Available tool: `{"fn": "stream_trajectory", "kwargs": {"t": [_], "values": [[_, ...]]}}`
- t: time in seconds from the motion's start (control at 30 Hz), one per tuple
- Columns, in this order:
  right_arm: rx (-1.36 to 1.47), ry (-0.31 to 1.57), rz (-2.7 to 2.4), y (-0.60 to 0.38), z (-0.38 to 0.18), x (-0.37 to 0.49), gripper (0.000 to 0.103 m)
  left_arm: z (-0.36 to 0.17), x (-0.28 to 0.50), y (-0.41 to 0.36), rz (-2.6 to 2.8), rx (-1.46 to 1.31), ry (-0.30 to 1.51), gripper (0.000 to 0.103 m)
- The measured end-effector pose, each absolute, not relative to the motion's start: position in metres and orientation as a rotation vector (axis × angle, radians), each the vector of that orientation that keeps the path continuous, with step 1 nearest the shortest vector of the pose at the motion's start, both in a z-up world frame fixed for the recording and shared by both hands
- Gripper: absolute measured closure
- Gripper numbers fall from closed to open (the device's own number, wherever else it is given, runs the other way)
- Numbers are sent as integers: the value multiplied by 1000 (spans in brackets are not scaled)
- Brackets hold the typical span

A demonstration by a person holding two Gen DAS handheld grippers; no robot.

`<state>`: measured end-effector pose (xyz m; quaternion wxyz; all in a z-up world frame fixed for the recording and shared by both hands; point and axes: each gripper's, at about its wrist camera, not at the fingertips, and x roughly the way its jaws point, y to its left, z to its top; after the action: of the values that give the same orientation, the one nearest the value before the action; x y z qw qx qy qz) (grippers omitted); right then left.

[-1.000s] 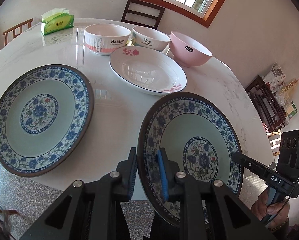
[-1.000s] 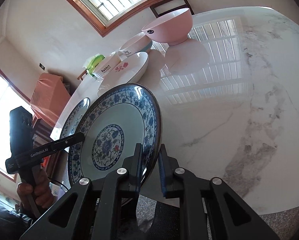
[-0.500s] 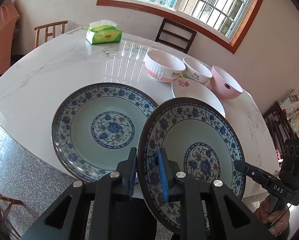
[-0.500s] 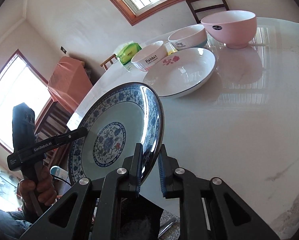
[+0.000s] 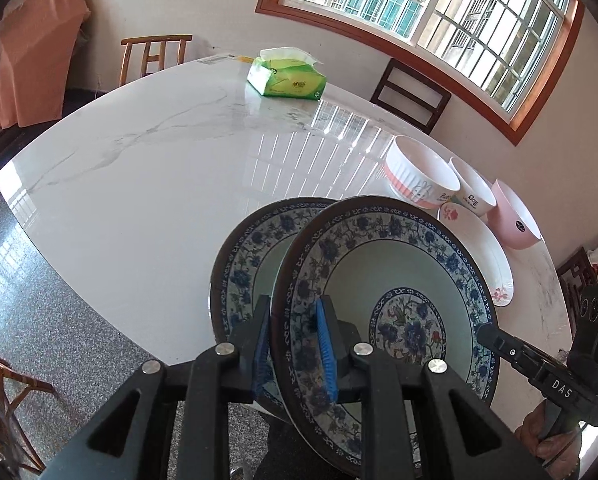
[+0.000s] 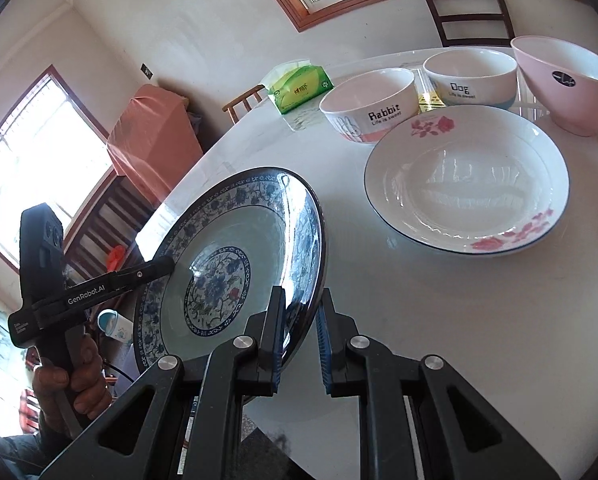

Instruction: Organize plates and bowls

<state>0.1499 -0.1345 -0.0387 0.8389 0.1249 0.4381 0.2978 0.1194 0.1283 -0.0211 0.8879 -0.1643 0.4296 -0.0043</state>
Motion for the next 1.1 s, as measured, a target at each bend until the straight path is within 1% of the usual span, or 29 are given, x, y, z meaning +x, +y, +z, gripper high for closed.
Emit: {"fn": "stream_trajectory", "kwargs": {"t": [0.6, 1.1], "values": [[174, 908, 616, -106, -41, 153, 86, -32, 136, 157, 26, -377, 897, 81], [43, 804, 586, -89, -37, 146, 82, -37, 139, 160, 31, -388, 902, 80]]}}
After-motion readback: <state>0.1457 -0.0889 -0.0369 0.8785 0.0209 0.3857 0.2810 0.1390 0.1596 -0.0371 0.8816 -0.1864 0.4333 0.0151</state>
